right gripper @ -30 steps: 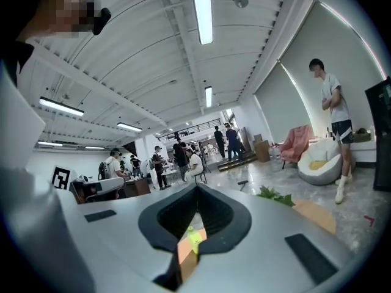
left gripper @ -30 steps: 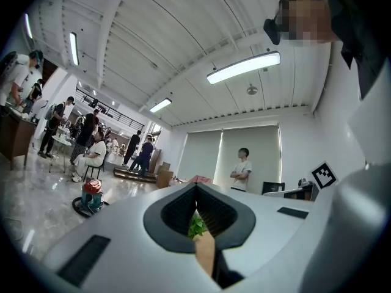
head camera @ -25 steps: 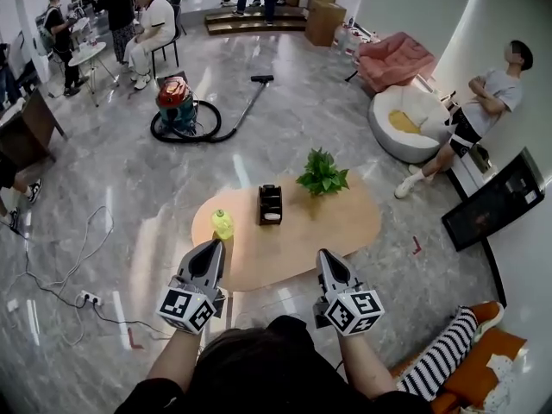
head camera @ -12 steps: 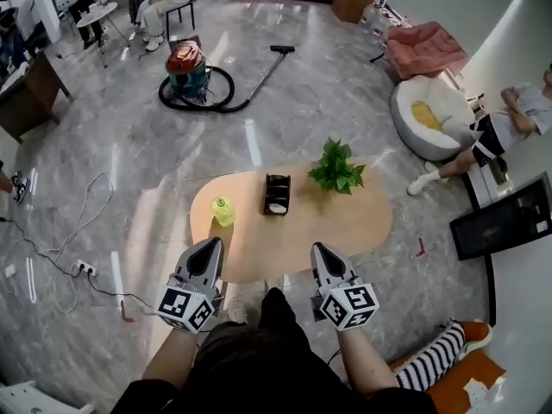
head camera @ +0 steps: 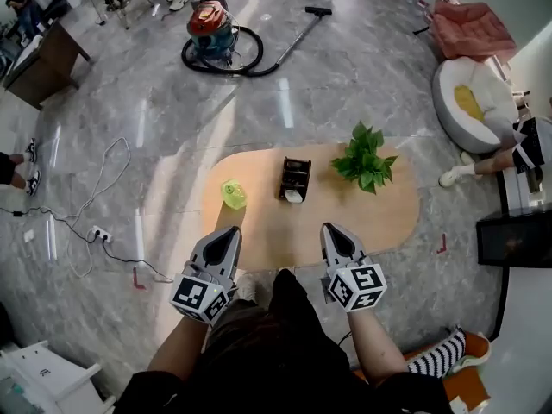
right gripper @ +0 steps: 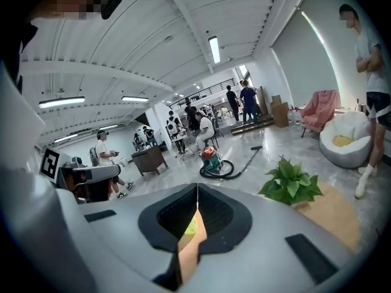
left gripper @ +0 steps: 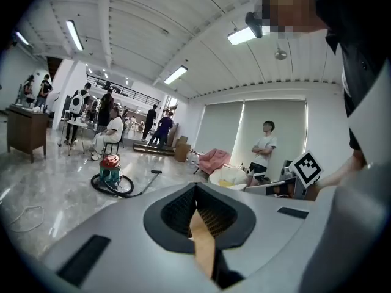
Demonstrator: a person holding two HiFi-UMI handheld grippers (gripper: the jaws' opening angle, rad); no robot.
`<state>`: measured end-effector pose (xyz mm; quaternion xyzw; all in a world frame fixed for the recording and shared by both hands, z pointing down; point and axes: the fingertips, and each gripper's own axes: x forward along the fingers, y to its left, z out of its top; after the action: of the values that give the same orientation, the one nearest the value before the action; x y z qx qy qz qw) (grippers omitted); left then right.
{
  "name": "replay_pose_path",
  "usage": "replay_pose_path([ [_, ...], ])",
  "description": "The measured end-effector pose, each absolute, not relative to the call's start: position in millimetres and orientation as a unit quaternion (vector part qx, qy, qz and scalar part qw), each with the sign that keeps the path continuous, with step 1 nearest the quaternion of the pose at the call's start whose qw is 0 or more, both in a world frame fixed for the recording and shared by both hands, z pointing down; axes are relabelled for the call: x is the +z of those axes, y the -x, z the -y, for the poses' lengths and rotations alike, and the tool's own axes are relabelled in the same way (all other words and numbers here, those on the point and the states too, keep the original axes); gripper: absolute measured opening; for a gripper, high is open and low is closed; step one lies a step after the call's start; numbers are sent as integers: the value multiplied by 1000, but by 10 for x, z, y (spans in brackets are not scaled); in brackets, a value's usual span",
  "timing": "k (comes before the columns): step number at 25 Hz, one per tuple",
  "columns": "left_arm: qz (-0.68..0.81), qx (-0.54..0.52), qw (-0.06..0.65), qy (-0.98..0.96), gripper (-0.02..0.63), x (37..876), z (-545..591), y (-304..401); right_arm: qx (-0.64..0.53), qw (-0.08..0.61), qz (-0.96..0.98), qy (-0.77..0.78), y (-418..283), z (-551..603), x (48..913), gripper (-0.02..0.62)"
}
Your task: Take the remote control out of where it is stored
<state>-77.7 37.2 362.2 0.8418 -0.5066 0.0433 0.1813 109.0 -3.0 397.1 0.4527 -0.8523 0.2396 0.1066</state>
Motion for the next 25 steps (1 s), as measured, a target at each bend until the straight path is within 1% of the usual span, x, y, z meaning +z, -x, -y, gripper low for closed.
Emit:
replay_pose_path([
  [3,510,59,180,-839,6,3666,-177,628,229,124,866,-426,-1031,237,4093,8],
  [8,525,63,201,-825,6,3846,86,474,234,154,880,-384,-986,488,4392,8],
  [16,549,68,238,-799,6,4291,163,583,232,236,888,-319,-767,659,5126,11],
  [17,550,72,242,-796,6,4345,153,611,232,249,886,-315,-734,661,5251,22],
  [20,552,81,255,-789,6,4498,101,672,224,294,879,-301,-670,657,5635,103],
  [21,554,83,261,-786,6,4554,77,684,216,311,878,-294,-657,658,5765,140],
  [22,555,84,267,-783,5,4616,54,698,208,327,876,-287,-642,670,5896,153],
  [25,555,89,281,-778,6,4820,10,760,198,353,870,-282,-577,752,6248,160],
])
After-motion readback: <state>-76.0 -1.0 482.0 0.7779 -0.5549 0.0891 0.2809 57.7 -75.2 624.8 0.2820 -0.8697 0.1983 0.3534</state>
